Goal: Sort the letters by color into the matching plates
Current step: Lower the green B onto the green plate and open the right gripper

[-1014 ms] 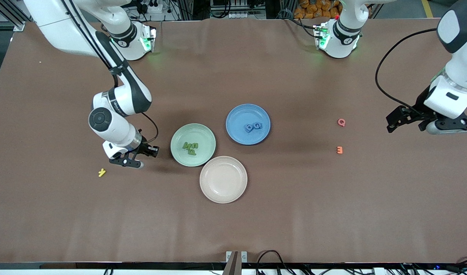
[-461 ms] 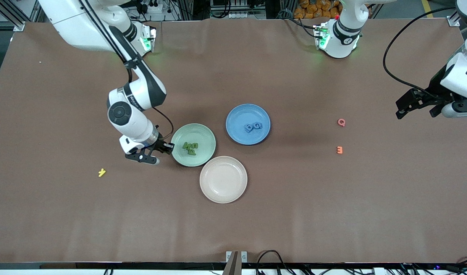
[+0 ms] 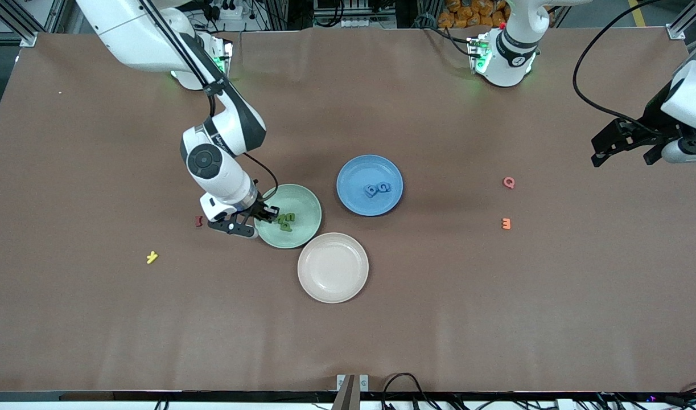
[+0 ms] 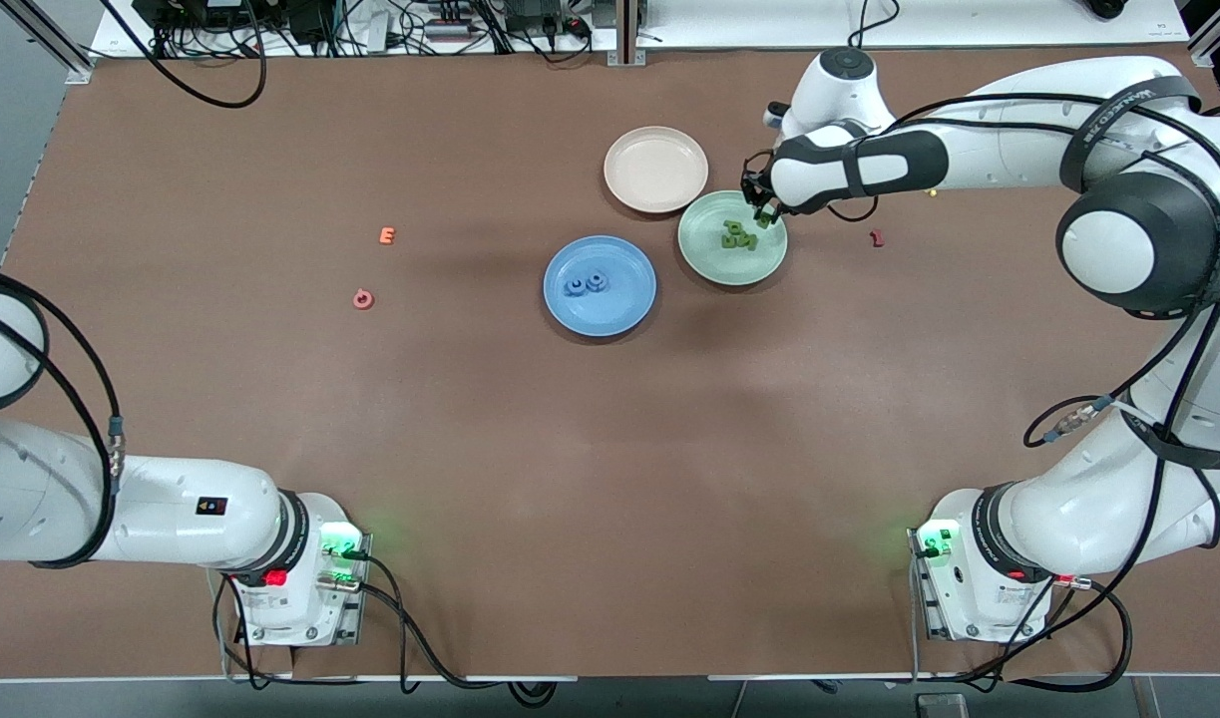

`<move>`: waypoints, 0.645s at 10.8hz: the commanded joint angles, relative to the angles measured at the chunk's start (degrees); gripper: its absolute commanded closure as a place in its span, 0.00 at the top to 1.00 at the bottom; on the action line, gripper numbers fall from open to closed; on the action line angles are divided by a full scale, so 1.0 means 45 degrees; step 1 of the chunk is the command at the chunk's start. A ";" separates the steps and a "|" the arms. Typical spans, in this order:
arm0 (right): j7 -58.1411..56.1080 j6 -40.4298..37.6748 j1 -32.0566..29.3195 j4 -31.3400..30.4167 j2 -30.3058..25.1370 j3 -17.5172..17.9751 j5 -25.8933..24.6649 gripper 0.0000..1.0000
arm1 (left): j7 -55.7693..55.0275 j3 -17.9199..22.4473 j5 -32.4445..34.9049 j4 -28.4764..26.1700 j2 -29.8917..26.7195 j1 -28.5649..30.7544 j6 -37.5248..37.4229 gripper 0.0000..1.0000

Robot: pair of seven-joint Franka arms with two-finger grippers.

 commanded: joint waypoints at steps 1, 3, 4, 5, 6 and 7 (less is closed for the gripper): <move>0.0578 -0.0167 0.0397 0.0492 0.0454 -0.0115 0.0132 0.69 | 0.0184 0.0510 0.0074 0.0559 -0.0022 -0.0749 -0.0668 1.00; 0.0442 -0.0147 0.0397 0.0492 0.0454 -0.0135 -0.0043 1.00 | 0.0456 0.0671 0.0330 0.0579 0.0017 -0.0871 -0.0707 1.00; 0.0480 -0.0147 0.0397 0.0492 0.0454 -0.0135 -0.0044 1.00 | 0.0457 0.0632 0.0194 0.0579 0.0018 -0.0832 -0.0707 1.00; 0.0481 -0.0147 0.0397 0.0492 0.0454 -0.0135 -0.0044 1.00 | 0.0438 0.0612 0.0192 0.0579 0.0037 -0.0813 -0.0727 1.00; 0.0481 -0.0147 0.0378 0.0511 0.0454 -0.0154 -0.0064 1.00 | 0.0399 0.0592 0.0154 0.0579 0.0037 -0.0774 -0.0727 1.00; 0.0461 -0.0128 0.0301 0.0550 0.0454 -0.0154 -0.0064 1.00 | 0.0302 0.0611 0.0134 0.0579 0.0095 -0.0773 -0.0727 1.00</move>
